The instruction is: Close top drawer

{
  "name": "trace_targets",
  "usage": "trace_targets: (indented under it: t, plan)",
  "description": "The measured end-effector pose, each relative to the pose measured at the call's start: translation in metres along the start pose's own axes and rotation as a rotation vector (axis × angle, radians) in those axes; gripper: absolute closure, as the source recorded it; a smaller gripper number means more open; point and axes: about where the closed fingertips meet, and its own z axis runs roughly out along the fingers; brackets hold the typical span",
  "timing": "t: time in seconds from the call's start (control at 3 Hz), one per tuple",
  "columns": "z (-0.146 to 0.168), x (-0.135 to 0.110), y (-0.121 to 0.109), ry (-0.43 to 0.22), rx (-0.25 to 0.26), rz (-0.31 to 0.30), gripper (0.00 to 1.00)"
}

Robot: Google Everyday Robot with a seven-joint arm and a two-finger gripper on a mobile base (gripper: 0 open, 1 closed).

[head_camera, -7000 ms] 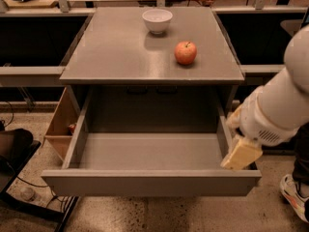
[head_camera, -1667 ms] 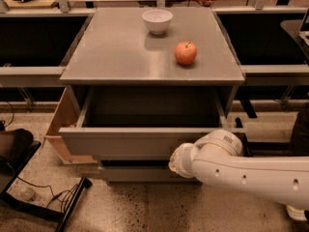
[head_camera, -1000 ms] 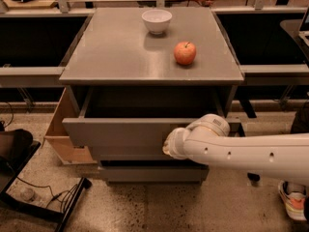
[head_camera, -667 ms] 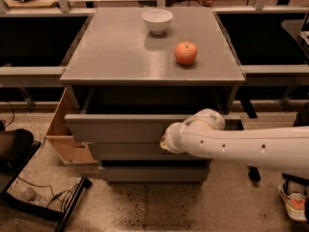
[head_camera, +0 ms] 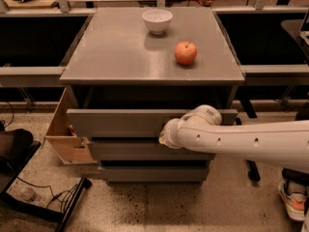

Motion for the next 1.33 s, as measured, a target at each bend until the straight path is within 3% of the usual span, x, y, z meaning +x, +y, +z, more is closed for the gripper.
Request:
trace_targets:
  t: [1.0,1.33]
  plan:
    - [0.0,0.0,0.0,0.0,0.0,0.0,0.05]
    - [0.0,-0.0001,0.0,0.0,0.0,0.0,0.0]
